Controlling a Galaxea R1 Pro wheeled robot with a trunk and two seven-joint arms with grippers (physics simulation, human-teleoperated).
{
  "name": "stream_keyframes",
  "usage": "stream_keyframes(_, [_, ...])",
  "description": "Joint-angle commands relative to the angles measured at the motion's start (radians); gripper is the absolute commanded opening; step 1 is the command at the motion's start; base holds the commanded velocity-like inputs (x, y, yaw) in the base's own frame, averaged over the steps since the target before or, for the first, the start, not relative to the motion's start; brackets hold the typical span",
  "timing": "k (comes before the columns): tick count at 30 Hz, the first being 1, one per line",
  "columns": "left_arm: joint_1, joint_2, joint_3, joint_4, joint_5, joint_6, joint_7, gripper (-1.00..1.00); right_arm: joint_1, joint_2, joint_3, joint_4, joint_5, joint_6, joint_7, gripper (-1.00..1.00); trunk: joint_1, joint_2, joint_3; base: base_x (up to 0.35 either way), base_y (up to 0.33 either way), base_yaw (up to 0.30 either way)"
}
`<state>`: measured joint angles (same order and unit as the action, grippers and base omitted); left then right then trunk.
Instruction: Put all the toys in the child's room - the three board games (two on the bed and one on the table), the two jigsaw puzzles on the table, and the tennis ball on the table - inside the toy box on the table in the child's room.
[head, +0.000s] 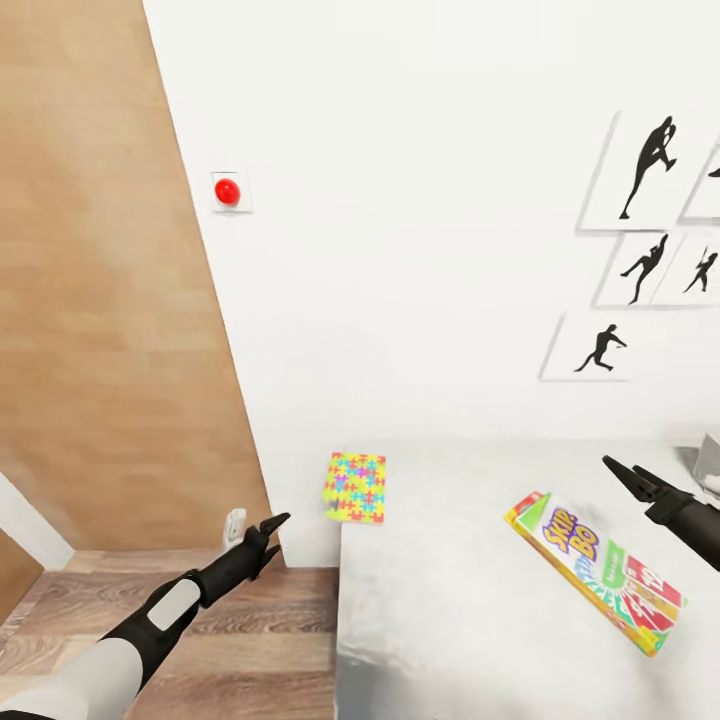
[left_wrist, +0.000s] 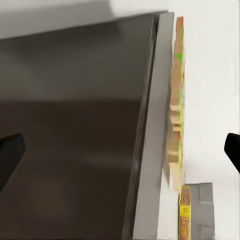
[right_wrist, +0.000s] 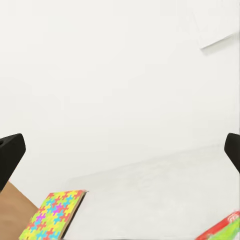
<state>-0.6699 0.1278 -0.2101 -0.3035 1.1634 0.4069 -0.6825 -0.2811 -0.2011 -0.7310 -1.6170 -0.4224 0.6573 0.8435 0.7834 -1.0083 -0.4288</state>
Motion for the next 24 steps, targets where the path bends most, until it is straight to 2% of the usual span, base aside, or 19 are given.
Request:
stream_keyframes(1, [0.0, 0.001, -0.004, 0.0, 0.01, 0.009, -0.014, 1.0, -0.001, 0.0, -0.001, 0.0, -0.004, 0.007, 0.002, 1.0, 0.0, -0.001, -0.001, 0.0, 0.0, -0.289])
stream_keyframes(6, [0.0, 0.002, -0.004, 0.0, 0.01, 0.012, -0.031, 1.0, -0.001, 0.0, -0.001, 0.0, -0.004, 0.006, 0.002, 1.0, 0.0, -0.001, -0.001, 0.0, 0.0, -0.245])
stream_keyframes(12, [-0.003, 0.008, -0.004, -0.001, 0.011, 0.014, -0.05, 1.0, 0.0, 0.0, -0.001, 0.0, -0.004, 0.004, 0.002, 1.0, 0.0, -0.001, -0.001, 0.0, 0.0, -0.056])
stream_keyframes(15, [-0.015, 0.021, -0.004, -0.002, 0.008, 0.041, -0.055, 1.0, 0.001, 0.0, -0.001, 0.0, -0.004, 0.003, 0.003, 1.0, 0.0, -0.001, -0.001, 0.0, 0.0, -0.007])
stream_keyframes(17, [-0.045, 0.03, -0.005, 0.0, 0.002, 0.068, -0.051, 1.0, 0.001, 0.0, -0.002, 0.0, -0.004, 0.002, 0.003, 1.0, 0.0, -0.001, -0.001, 0.0, 0.0, -0.003])
stream_keyframes(19, [-0.067, 0.038, -0.007, 0.003, -0.001, 0.091, -0.033, 1.0, 0.0, 0.0, -0.002, 0.0, -0.004, 0.001, 0.003, 1.0, 0.0, -0.001, -0.001, 0.0, 0.0, -0.001])
stream_keyframes(21, [-0.109, 0.044, -0.008, 0.01, -0.004, 0.145, 0.024, 1.0, 0.0, 0.0, -0.002, 0.0, -0.004, 0.001, 0.003, 1.0, 0.0, -0.001, -0.001, 0.0, 0.0, 0.0])
stream_keyframes(24, [-0.144, 0.046, -0.01, 0.013, -0.005, 0.19, 0.05, 1.0, -0.001, 0.0, -0.002, 0.0, -0.004, 0.001, 0.003, 1.0, 0.0, -0.001, -0.001, 0.0, 0.0, -0.018])
